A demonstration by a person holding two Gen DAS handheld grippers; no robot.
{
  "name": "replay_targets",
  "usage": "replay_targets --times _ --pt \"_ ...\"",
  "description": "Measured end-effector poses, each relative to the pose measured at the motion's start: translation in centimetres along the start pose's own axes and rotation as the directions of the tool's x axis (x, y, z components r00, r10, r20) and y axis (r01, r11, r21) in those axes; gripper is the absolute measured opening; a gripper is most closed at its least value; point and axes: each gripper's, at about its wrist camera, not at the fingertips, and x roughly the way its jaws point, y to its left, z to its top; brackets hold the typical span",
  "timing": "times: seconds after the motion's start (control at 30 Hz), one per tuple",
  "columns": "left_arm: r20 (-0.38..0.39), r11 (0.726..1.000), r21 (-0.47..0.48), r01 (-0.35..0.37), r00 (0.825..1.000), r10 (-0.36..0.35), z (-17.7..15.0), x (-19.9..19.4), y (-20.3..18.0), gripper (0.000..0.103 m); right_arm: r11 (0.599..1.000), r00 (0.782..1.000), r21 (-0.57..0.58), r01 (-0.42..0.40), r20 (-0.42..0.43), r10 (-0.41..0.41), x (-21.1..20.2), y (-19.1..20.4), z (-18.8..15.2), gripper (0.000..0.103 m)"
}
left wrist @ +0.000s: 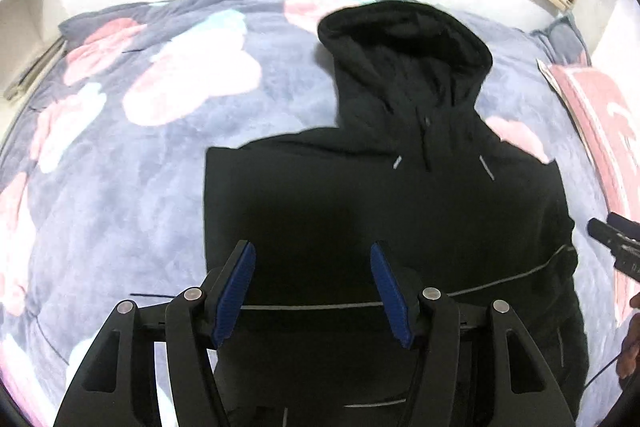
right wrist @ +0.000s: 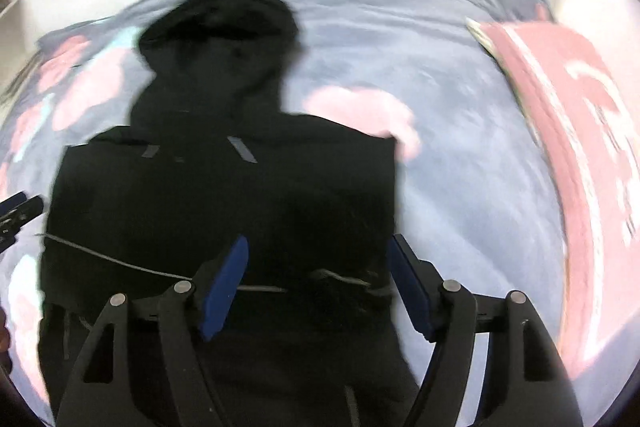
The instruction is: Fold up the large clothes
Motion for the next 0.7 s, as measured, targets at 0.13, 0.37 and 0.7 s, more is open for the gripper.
replay_targets --times 0.13,0.37,0.7 --pt "0.008 0.999 0.008 -0.032 0.999 0.032 0.3 -0.1 0.0 0.061 0.997 1.000 -0.077 -0.021 -0.022 0.019 2.2 3.3 0.6 0.074" --pt "-0.051 0.998 0.009 -0.060 0.997 0.060 -0.5 3.3 -0.4 0.061 0.994 0.988 -0.098 -0.051 -0.147 0.036 7.3 6.5 -1.1 0.074" --pt "-0.146 0.989 0.062 -0.134 0.979 0.142 -2.4 9.2 -0.5 0.063 0.995 0.974 -0.086 -0.048 -0.226 0.028 10.6 5.7 -2.6 0.076"
